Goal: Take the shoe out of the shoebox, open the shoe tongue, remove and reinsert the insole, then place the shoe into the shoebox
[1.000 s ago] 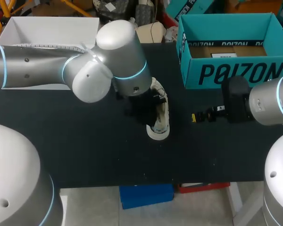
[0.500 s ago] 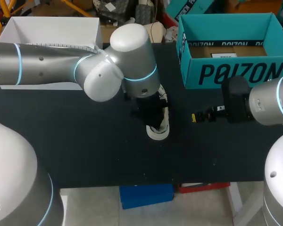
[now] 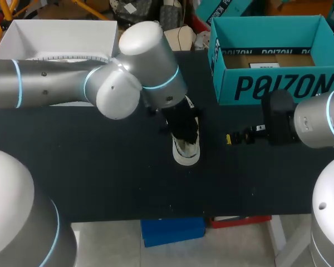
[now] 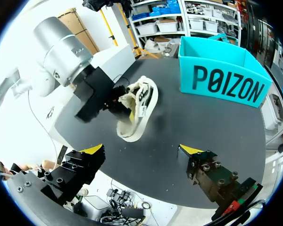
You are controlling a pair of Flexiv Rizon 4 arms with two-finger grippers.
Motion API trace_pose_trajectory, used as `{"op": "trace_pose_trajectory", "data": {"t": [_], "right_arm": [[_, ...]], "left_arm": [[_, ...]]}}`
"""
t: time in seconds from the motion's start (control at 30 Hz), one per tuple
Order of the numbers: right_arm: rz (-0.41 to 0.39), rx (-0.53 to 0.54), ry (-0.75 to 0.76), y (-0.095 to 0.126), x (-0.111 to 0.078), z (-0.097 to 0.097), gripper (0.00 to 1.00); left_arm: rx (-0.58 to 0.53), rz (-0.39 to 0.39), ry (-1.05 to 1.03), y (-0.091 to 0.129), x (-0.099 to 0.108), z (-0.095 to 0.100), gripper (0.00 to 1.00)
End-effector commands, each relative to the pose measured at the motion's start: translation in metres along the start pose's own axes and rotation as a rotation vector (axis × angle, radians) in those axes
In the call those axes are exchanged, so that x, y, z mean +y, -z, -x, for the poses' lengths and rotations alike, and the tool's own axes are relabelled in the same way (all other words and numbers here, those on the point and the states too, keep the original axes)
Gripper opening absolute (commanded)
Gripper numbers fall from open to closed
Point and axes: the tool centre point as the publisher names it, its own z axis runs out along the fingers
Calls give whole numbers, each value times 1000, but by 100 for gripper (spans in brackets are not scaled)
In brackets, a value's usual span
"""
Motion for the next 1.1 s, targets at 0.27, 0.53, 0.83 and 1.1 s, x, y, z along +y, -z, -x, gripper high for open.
{"op": "trace_pose_trajectory", "data": {"t": [0.27,0.53,0.83,1.1], "right_arm": [[-1,1,0,0,0,0,100],[-1,1,0,0,0,0,100],[-1,1,0,0,0,0,100],[-1,1,0,0,0,0,100]], "left_arm": [[-486,200,207,96,33,4,0],[-494,322,247,93,59,5,0],[-398,313,242,59,69,5,0],[-317,279,220,36,66,0,0]]}}
